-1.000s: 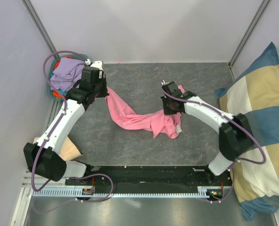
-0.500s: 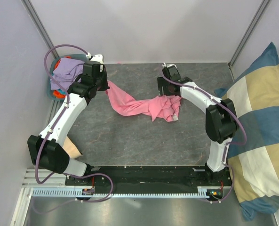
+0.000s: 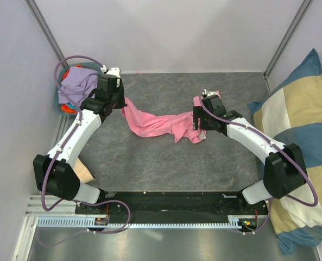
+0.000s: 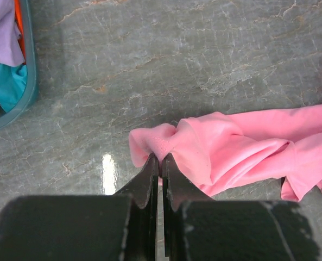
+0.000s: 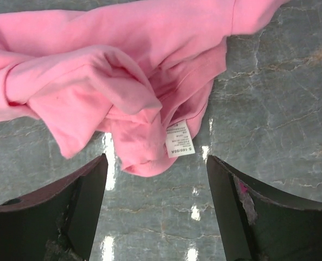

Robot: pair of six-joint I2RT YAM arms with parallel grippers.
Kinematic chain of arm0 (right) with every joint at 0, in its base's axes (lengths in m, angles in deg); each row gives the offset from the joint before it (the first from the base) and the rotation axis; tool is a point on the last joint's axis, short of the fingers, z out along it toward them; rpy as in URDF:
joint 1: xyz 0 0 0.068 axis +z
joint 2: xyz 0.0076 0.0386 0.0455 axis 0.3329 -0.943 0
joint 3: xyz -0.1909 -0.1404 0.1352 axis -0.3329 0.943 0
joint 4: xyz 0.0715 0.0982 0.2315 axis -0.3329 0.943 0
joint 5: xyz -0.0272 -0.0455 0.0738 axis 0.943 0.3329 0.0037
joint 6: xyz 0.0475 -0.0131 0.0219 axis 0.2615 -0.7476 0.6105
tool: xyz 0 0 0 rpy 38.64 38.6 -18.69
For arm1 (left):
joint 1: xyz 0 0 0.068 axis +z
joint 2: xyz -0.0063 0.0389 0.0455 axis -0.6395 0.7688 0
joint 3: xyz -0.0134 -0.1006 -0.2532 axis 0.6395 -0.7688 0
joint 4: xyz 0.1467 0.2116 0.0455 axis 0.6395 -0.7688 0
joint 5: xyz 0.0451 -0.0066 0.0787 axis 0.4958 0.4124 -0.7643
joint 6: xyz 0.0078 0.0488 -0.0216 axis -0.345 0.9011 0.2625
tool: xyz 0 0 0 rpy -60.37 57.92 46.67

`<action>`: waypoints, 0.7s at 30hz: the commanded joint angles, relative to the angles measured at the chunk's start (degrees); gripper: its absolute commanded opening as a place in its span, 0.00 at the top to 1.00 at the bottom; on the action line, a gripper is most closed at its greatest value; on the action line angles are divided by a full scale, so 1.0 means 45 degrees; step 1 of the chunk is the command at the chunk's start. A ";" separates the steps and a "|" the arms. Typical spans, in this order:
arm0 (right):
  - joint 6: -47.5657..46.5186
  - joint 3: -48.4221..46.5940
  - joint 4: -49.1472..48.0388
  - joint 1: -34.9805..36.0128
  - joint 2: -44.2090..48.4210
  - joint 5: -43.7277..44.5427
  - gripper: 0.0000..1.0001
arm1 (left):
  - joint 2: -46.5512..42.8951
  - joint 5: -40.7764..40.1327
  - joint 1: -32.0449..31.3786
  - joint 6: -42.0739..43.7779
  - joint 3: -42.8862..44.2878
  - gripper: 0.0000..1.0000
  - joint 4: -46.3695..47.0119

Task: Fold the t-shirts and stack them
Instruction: Flatten the tshirt out

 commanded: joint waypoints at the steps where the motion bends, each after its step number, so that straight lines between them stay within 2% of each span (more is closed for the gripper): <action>1: 0.0339 0.0830 -0.0396 0.0077 0.0959 -0.0615 0.18 | -0.0476 0.0041 0.0071 0.0295 -0.0157 0.98 0.0633; 8: 0.0730 0.2256 -0.1664 0.0213 0.0590 -0.1025 0.23 | -0.0574 0.0100 0.0071 0.0236 -0.0411 0.98 0.0711; 21: 0.0886 0.1692 -0.2603 0.0389 -0.0874 -0.1241 0.27 | -0.0652 -0.0037 0.0090 0.0392 -0.0587 0.98 0.0692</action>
